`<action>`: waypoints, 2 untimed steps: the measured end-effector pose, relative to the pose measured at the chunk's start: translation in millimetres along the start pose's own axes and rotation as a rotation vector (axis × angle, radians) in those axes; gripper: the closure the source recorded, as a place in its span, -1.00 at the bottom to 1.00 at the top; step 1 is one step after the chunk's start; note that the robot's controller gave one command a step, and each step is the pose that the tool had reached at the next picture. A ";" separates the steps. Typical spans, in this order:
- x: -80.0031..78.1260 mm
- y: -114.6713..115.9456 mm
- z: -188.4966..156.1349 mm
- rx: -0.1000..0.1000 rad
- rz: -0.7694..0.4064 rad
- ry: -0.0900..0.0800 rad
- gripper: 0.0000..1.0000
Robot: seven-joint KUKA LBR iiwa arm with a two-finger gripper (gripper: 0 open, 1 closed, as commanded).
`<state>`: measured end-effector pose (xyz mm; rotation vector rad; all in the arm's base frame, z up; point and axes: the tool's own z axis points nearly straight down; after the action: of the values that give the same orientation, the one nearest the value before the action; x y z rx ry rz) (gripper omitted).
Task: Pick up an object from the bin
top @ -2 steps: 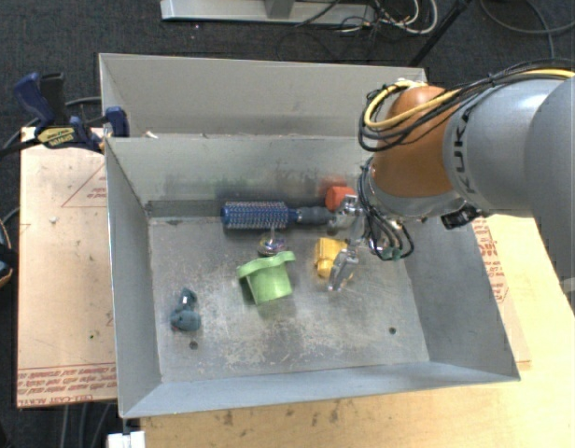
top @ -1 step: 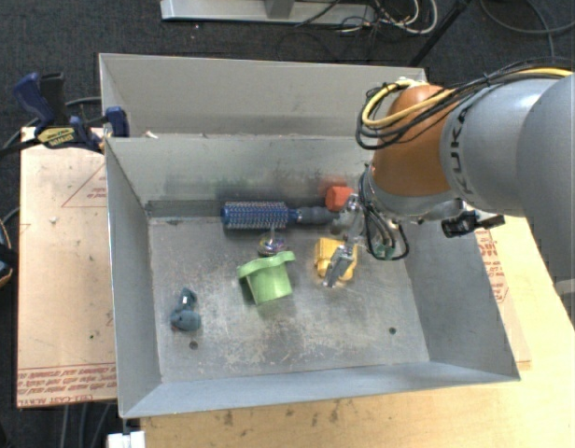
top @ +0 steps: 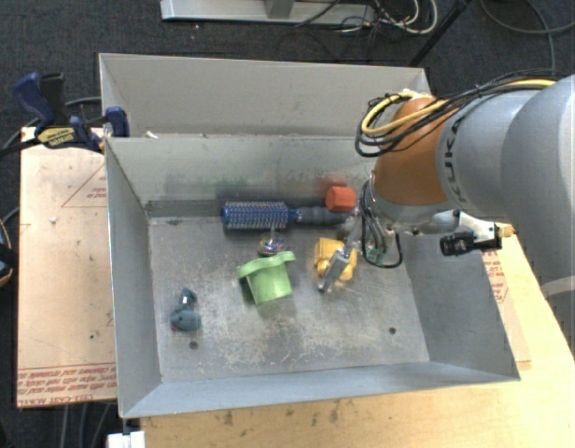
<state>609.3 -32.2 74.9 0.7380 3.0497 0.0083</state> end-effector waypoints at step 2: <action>-2.4 2.5 -4.4 0.001 -0.003 -0.005 1.00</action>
Offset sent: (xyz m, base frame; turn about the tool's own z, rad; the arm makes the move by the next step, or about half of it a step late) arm 0.0000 0.0000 0.0000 0.0000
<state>612.6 -31.0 79.3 0.7321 3.0467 0.0050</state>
